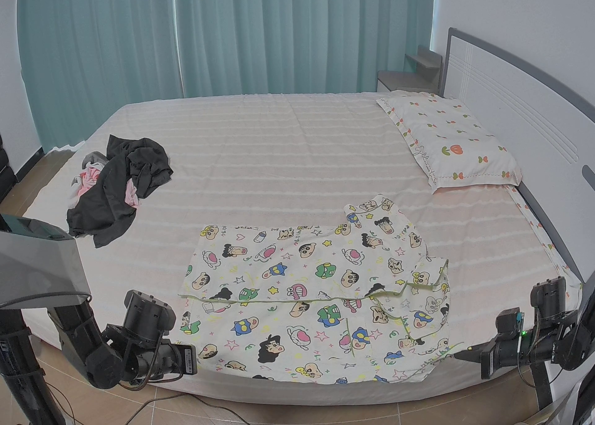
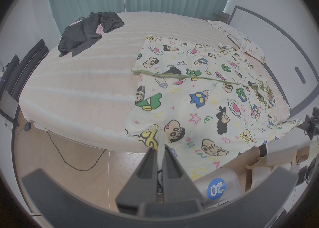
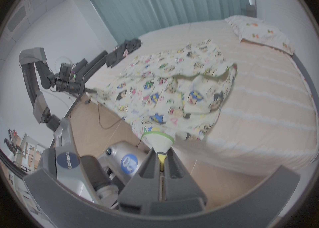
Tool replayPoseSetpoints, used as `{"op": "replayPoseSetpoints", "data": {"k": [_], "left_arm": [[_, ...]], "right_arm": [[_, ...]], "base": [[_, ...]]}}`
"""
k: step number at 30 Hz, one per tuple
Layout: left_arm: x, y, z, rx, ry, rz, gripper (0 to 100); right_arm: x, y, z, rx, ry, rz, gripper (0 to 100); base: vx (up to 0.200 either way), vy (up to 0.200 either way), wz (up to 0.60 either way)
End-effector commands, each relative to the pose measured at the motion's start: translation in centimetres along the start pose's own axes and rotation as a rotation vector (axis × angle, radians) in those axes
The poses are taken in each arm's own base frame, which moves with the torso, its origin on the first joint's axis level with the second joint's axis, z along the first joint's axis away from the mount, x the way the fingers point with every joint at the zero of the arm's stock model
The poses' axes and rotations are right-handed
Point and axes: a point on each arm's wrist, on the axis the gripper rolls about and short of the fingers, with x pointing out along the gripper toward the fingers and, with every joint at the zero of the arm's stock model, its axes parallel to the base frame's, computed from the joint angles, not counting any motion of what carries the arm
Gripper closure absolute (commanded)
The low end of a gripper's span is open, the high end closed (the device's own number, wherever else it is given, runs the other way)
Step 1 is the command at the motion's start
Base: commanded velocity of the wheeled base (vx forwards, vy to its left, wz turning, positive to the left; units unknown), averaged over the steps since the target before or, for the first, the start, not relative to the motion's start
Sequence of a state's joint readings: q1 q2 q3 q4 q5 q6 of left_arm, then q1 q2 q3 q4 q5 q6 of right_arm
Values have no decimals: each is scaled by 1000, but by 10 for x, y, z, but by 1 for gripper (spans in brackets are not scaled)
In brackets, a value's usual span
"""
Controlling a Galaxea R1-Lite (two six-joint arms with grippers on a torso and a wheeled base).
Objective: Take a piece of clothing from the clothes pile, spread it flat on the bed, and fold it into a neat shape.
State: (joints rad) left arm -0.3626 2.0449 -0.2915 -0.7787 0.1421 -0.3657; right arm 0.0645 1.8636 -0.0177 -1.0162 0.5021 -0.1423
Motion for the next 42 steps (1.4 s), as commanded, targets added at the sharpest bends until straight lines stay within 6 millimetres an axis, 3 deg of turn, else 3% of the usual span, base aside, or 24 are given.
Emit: {"op": "replayPoseSetpoints", "data": {"k": [1, 14, 22, 31, 42], "left_arm": [[-1, -2, 22, -25, -48, -3, 100], [11, 3, 57, -79, -27, -4, 100], [32, 1, 67, -115, -20, 5, 100], [58, -7, 86, -170, -31, 2, 100], [79, -15, 113, -297, -88, -14, 100]], "right_arm": [[-3, -1, 4, 28, -61, -20, 100], [13, -23, 28, 89, -150, -59, 100], [28, -42, 39, 101, -171, -79, 100], [50, -61, 64, 163, -253, -77, 100], [75, -77, 69, 184, -259, -131, 100]], "base": [[0, 0, 0], [0, 0, 0], [0, 0, 0], [0, 0, 0], [0, 0, 0]]}}
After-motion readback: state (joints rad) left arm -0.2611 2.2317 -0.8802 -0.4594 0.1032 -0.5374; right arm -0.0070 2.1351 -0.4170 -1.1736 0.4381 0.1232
